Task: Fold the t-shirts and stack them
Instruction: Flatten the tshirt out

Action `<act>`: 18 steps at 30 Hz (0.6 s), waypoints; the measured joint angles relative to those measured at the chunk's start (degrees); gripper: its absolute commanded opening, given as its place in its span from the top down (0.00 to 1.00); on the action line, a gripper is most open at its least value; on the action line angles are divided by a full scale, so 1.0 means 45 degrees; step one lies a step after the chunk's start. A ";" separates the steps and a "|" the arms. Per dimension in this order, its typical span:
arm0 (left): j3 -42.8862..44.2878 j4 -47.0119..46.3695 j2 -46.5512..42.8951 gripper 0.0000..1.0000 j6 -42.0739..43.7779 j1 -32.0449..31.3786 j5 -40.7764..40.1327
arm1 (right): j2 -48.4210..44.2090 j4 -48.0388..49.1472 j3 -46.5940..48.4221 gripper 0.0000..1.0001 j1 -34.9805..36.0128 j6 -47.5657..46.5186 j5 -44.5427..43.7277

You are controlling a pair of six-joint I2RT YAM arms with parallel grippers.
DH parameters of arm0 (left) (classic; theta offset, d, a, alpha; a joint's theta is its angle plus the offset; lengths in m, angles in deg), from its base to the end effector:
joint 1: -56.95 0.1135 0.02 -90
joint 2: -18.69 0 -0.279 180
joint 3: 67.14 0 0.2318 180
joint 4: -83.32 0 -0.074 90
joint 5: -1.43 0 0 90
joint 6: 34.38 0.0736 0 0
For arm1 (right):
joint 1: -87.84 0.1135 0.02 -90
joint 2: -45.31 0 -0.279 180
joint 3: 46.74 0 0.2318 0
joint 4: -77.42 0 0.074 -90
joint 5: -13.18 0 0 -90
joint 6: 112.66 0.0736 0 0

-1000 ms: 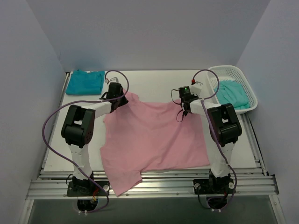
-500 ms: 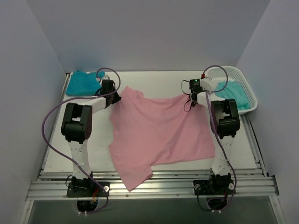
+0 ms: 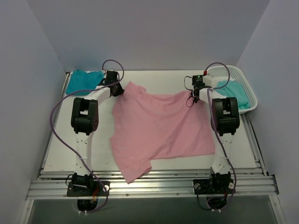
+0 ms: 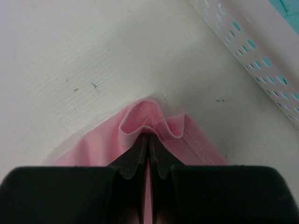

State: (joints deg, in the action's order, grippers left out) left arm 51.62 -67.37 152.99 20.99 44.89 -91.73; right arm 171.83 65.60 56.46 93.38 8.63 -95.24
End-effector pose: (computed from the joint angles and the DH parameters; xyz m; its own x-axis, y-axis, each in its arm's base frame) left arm 0.5316 -0.1094 0.1471 -0.6643 -0.4383 -0.6054 -0.2517 0.8939 -0.3709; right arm 0.5163 0.0267 0.1632 -0.4036 0.4559 -0.7933 0.4390 0.8572 0.2693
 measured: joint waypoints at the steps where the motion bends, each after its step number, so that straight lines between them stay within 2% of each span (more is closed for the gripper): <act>1: 0.0287 0.0223 0.0126 0.78 0.0102 0.0000 -0.0092 | 0.0034 -0.0053 0.0053 1.00 -0.0039 0.0000 0.0029; 10: 0.1690 0.1642 0.0719 0.78 0.0393 0.0272 -0.0238 | 0.0121 -0.0039 0.0301 1.00 -0.1564 0.0170 0.1496; 14: 0.2351 0.2079 0.1039 0.78 0.0267 0.0423 -0.0214 | 0.0121 -0.0044 0.0306 1.00 -0.1724 0.0296 0.1671; 18: 0.3837 0.2919 0.1797 0.78 0.0253 0.0704 -0.0345 | 0.0121 -0.0175 0.0486 0.55 -0.1715 0.0364 0.1933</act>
State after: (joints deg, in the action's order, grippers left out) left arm 68.89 -54.24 161.08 22.12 48.06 -93.28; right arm 172.37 64.81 58.65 85.67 10.27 -86.54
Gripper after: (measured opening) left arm 0.220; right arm 0.277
